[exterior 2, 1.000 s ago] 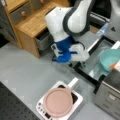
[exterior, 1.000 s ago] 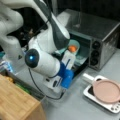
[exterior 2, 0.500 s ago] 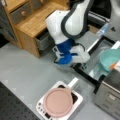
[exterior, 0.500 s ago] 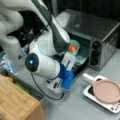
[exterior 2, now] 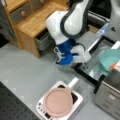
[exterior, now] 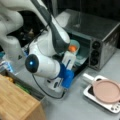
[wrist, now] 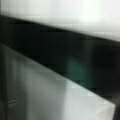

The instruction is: Open the microwave oven door. Pull out the microwave oven tray. Pick up the bowl. Place the bowl on the microwave tray.

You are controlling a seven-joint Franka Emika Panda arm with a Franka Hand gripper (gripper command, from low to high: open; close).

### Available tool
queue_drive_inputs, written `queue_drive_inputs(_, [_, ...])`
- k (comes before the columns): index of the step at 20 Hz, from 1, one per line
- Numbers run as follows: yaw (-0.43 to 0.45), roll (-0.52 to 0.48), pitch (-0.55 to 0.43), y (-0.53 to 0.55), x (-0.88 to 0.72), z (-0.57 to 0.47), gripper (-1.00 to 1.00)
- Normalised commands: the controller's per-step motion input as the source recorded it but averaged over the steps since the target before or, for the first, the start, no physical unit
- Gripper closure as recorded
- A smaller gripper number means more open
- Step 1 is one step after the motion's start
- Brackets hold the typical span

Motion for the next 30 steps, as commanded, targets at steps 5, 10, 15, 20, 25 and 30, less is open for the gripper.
queue_drive_inputs(5, [-0.121, 0.147, 0.06, 0.06, 0.05, 0.14, -1.0])
queue_drive_inputs(10, [-0.166, 0.102, 0.096, 0.12, 0.06, 0.24, -1.0])
queue_drive_inputs(15, [-0.144, 0.051, 0.113, 0.16, 0.07, 0.29, -1.0])
queue_drive_inputs(20, [-0.099, -0.001, 0.129, 0.21, 0.08, 0.37, -1.0])
queue_drive_inputs(25, [-0.054, -0.029, 0.148, 0.25, 0.06, 0.34, -1.0])
queue_drive_inputs(30, [-0.025, -0.015, 0.128, 0.26, 0.05, 0.23, -1.0])
